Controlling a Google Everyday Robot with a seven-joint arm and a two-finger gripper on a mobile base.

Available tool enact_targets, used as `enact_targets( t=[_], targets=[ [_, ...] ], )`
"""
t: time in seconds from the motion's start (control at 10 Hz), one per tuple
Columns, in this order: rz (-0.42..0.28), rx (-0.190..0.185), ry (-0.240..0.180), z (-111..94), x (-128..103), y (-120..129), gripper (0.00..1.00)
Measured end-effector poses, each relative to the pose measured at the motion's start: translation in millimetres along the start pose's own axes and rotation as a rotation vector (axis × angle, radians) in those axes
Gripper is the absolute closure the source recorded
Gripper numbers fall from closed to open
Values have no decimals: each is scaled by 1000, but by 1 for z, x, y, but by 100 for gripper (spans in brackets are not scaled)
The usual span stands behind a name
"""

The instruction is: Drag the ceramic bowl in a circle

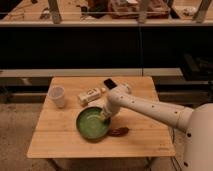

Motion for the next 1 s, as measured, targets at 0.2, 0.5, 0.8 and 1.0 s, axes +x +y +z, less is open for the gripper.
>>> enact_targets(
  t=[0.2,0.5,0.8,1.0],
  targets=[
    [-35,-37,-14,-12,-8,-21,41],
    [-78,-65,-23,-31,-23,-58,68],
    [-132,-65,-32,-28,-29,-81,96],
    [-167,-68,-36,-21,-23,-114,100]
  ],
)
